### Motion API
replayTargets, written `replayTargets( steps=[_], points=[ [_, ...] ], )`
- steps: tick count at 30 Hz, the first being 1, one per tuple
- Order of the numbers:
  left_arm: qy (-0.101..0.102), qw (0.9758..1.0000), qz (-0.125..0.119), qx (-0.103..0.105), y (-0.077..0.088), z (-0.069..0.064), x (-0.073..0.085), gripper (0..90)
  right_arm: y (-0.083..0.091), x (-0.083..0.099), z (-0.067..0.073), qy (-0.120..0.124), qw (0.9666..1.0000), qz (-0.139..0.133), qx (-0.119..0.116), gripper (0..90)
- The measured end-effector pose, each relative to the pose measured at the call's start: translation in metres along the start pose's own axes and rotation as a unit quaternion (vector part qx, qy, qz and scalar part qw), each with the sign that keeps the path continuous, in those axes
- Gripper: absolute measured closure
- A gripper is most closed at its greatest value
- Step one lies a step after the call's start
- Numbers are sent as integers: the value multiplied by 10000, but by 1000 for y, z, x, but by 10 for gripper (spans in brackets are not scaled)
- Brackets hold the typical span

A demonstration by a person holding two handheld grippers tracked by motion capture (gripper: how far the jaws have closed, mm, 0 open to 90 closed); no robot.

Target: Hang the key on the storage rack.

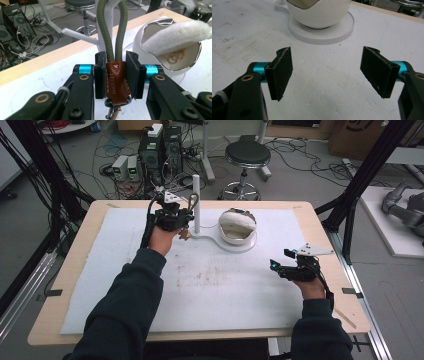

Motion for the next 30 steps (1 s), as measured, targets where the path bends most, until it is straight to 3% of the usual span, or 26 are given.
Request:
replayTargets(
  steps=[2,5,10,14,17,20,24,30],
  points=[
    [152,9998,-76,125,-1,1,3,691,0,1,0,-13,10000,0,5,263],
    [204,9995,-90,241,0,4,8,656,0,1,-1,-17,10000,1,20,263],
    [428,9980,-148,442,5,11,22,483,0,1,0,-11,10000,-5,10,263],
    [580,9963,-369,521,18,17,32,394,0,1,1,0,10000,14,15,263],
    [592,9959,-504,458,27,24,41,273,0,1,1,-1,10000,12,17,263],
    [605,9950,-626,490,38,30,52,207,-1,1,1,15,10000,6,16,263],
    [503,9930,-880,607,57,32,62,205,-1,1,4,34,10000,15,-10,262],
    [217,9923,-1104,515,83,32,85,205,-4,4,7,5,9999,93,-77,215]
  ],
)
Point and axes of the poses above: each handheld gripper's, and its own axes: y roughly backward along the jaws, x roughly out of its underside, z roughly to its left, the point moved 8 cm from there along -y, roughly forward along the jaws
